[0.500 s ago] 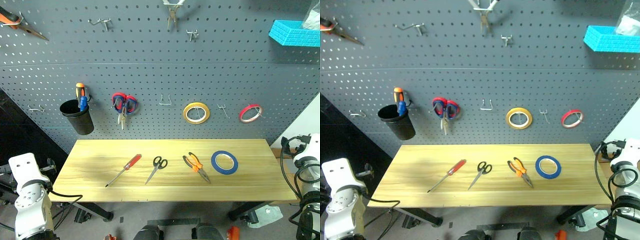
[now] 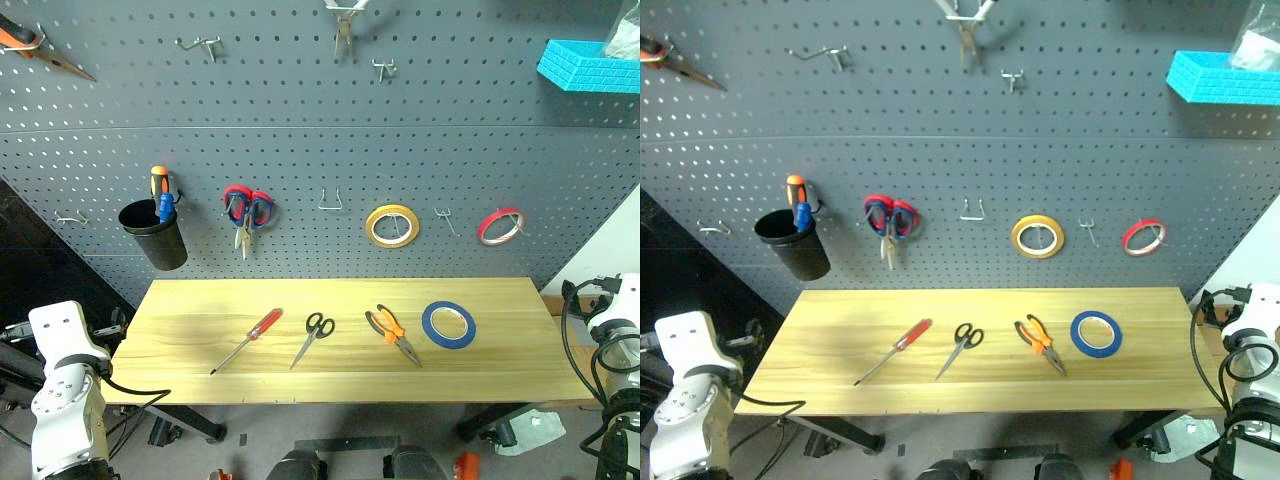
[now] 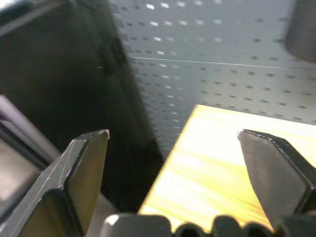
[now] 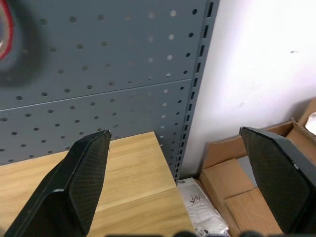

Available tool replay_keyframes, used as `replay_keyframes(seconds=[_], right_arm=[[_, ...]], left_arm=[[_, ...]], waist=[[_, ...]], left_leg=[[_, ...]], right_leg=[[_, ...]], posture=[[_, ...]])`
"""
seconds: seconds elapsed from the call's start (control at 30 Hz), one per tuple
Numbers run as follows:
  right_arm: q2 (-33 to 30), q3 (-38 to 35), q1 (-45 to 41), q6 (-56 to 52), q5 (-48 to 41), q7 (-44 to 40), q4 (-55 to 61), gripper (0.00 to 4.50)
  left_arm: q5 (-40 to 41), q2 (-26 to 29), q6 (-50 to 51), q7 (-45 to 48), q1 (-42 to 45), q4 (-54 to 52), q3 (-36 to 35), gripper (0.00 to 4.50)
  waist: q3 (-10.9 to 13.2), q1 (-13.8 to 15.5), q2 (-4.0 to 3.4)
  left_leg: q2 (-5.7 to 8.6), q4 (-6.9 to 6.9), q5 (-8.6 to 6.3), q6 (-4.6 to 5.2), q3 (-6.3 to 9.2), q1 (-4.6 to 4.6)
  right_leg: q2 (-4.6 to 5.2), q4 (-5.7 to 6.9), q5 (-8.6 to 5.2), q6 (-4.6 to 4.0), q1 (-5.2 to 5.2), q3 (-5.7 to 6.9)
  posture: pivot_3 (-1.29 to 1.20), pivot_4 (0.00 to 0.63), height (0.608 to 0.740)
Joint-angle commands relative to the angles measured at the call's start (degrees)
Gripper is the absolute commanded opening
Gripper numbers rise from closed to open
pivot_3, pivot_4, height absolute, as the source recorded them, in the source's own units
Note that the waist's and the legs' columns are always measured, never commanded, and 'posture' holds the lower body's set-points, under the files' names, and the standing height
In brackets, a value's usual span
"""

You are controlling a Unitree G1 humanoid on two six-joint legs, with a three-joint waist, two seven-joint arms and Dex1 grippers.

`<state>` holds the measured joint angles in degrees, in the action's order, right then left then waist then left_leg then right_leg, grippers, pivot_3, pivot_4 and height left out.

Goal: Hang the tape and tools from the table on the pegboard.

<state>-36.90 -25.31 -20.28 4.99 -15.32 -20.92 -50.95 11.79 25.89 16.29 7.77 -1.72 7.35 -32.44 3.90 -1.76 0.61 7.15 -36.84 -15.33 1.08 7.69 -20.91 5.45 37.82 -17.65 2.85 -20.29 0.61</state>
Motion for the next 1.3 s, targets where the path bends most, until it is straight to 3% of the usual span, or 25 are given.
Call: replay_keyframes(seconds=[0.03,0.13,0.3,0.57,0.67,0.8,0.97,1.3], right_arm=[[0.2,2.37,1.66,-1.12,0.09,-4.15,6.73,4.5],[0.63,5.94,4.61,-5.0,0.55,-7.83,14.45,4.5],[1.04,11.68,9.85,-10.37,1.39,-11.57,30.17,4.5],[-1.47,21.66,14.48,-25.76,1.18,-18.24,52.8,4.5],[-3.57,25.82,14.14,-29.07,3.06,-20.72,56.23,4.5],[-5.15,31.04,11.99,-33.69,4.78,-23.62,58.15,4.5],[-2.59,35.98,7.37,-35.85,8.81,-21.94,54.61,4.5],[1.48,40.65,-2.47,-29.45,17.2,-19.75,34.71,4.5]], left_arm=[[1.25,1.14,-1.21,3.54,-0.6,-6.4,1.84,4.47],[-2.63,3.65,-2.54,5.63,-1.75,-8.67,5.89,4.47],[-1.91,4.19,-0.62,9.86,-2.26,-11.43,10.26,4.47],[3.62,10.18,-0.1,29.7,-4.96,-22.0,20.31,4.47],[2.89,12.92,-0.13,33.91,-3.43,-24.65,24.43,4.47],[3.4,15.38,3.0,38.49,0.94,-26.69,29.3,4.47],[6.95,17.72,6.99,45.28,5.17,-28.5,33.04,4.47],[4.4,18.16,4.89,52.26,15.0,-23.13,39.88,4.47]], waist=[[0.07,0.01,0.04],[0.28,0.02,0.01],[0.82,0.05,-0.41],[3.73,-0.02,-0.45],[4.3,-0.08,-0.56],[5.81,-0.2,-0.45],[7.91,-1.45,-0.23],[10.86,-2.56,0.0]], left_leg=[[-0.02,0.0,0.0,0.0,0.0,0.0],[-0.05,0.0,-0.14,0.22,0.0,-0.01],[-0.06,-0.01,-0.18,0.24,-0.01,-0.02],[-0.23,-0.02,-0.23,0.23,-0.06,-0.24],[-0.3,-0.1,-0.19,0.16,-0.12,-0.91],[-0.47,-0.11,-0.08,-0.02,-0.24,-1.03],[-0.6,-0.09,-0.09,-0.02,-0.34,-1.07],[-0.65,-0.13,-0.1,-0.06,-0.48,-1.45]], right_leg=[[0.0,0.0,0.0,0.0,0.0,0.01],[-0.03,0.0,0.0,0.0,0.0,0.01],[-0.05,-0.03,0.0,0.0,-0.02,-0.03],[-0.15,-0.03,0.0,-0.01,-0.42,-0.02],[-0.18,0.02,0.05,-0.03,-0.98,-0.03],[-0.23,-0.01,0.05,-0.03,-1.04,0.02],[-0.3,-0.03,0.05,-0.03,-1.09,0.01],[-0.31,0.11,0.06,-0.03,-1.51,0.02]], posture=[[-0.06,0.079,0.74],[-0.07,0.087,0.74],[-0.09,0.108,0.74],[-0.13,0.172,0.74],[-0.14,0.195,0.74],[-0.15,0.218,0.74],[-0.17,0.265,0.74],[-0.17,0.308,0.74]])
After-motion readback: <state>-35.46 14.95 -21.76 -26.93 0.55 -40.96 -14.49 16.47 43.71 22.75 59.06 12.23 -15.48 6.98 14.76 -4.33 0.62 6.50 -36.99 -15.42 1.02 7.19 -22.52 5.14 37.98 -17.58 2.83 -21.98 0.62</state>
